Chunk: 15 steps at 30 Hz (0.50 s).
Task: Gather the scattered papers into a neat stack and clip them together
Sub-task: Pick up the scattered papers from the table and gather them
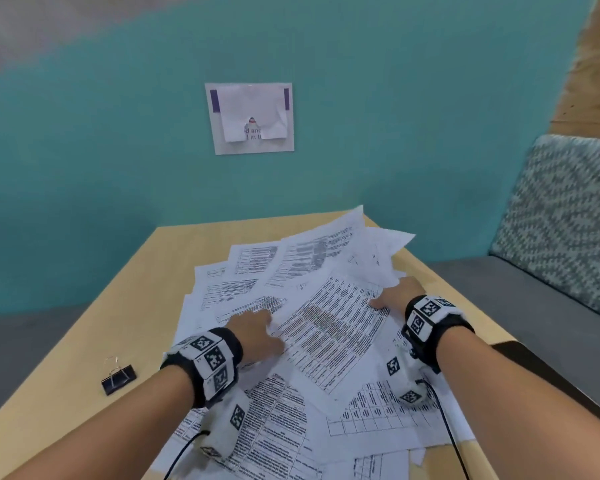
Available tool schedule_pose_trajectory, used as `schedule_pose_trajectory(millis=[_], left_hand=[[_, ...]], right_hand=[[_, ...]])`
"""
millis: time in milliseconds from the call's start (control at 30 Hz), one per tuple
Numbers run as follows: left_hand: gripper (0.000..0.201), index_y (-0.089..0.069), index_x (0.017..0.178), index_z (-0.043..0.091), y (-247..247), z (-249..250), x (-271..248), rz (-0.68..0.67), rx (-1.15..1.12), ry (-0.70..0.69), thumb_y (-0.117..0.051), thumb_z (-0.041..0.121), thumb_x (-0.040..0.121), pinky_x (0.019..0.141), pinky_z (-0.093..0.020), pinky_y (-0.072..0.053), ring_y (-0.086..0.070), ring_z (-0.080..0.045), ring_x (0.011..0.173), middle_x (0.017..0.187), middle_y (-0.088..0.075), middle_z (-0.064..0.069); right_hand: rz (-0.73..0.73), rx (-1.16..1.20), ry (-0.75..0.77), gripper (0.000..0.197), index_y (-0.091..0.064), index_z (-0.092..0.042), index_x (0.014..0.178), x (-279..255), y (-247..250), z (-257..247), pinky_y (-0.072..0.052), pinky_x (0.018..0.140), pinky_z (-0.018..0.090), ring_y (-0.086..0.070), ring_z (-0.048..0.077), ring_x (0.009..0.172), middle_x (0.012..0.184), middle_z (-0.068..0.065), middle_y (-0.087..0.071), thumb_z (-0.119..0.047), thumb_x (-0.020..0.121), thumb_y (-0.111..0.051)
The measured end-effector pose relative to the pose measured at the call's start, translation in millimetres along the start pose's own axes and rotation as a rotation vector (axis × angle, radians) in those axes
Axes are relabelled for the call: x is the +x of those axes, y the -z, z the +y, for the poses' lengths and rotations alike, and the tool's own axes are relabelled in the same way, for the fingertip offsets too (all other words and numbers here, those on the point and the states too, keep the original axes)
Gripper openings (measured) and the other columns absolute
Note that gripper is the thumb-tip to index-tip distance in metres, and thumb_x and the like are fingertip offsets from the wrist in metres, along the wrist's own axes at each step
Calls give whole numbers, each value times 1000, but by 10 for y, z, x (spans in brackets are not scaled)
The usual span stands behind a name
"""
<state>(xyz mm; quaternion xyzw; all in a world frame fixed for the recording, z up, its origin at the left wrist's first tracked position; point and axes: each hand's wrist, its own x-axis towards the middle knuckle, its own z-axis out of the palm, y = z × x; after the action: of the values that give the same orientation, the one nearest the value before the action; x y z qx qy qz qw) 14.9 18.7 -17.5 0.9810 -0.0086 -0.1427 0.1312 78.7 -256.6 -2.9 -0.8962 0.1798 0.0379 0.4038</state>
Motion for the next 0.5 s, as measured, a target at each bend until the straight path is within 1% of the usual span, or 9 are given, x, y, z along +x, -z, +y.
schedule_pose_trajectory(millis=[33,67,100,167,267,333,367,433,500], left_hand=[[60,-43,147,21,8,-14,11,-15,14,7,-58,49,96,95,-34,-48,-56,-24,121,143,-57,-4],[57,-47,143,20,14,-20,24,-20,28,2,-56,49,95,90,-32,-48,-58,-24,116,138,-60,-4],[55,-51,139,19,18,-21,36,-19,40,-8,-56,49,93,88,-33,-48,-60,-25,113,135,-63,-5],[54,-53,137,21,21,-10,45,-26,69,-23,-58,48,91,89,-33,-48,-60,-26,118,134,-63,-3],[70,-40,149,25,-3,-7,70,-12,55,-19,-67,47,88,95,-35,-50,-57,-25,123,143,-54,-4],[85,-29,155,23,-11,-17,90,22,-8,-2,-71,46,86,99,-39,-51,-55,-28,127,151,-43,-8],[85,-28,154,21,-6,-19,93,36,-27,7,-71,46,86,96,-38,-52,-55,-29,125,151,-41,-9],[72,-35,145,17,7,-14,94,36,-34,15,-69,46,88,86,-35,-50,-56,-27,114,145,-43,-10],[55,-41,131,16,16,2,86,28,-20,11,-65,44,90,75,-31,-44,-52,-23,99,136,-47,-10]], right_hand=[[35,42,-6,40,-64,1,111,21,20,5,-53,83,32,-65,28,93,105,12,-69,-16,81,-84],[72,92,-7,36,-64,-1,108,41,35,14,-50,81,30,-64,29,96,101,10,-66,-13,80,-83],[101,119,-5,35,-66,-1,109,59,55,16,-48,78,30,-63,28,93,97,10,-64,-11,80,-83],[137,149,16,36,-69,-1,111,99,77,20,-46,75,29,-60,27,88,94,10,-65,-13,80,-83],[193,176,56,22,-68,-4,93,150,114,-12,-46,73,30,-64,30,90,101,15,-72,-15,81,-82],[247,200,89,22,-69,-4,94,157,153,-57,-51,75,33,-66,32,92,103,17,-73,-15,80,-82],[268,219,97,25,-70,-2,99,162,176,-82,-55,79,36,-68,33,94,102,18,-74,-14,80,-82],[298,272,101,29,-71,4,102,177,222,-133,-59,86,45,-70,33,92,101,21,-74,-10,78,-80],[328,289,107,29,-71,6,101,185,253,-174,-58,84,47,-65,26,79,101,24,-74,-10,78,-77]])
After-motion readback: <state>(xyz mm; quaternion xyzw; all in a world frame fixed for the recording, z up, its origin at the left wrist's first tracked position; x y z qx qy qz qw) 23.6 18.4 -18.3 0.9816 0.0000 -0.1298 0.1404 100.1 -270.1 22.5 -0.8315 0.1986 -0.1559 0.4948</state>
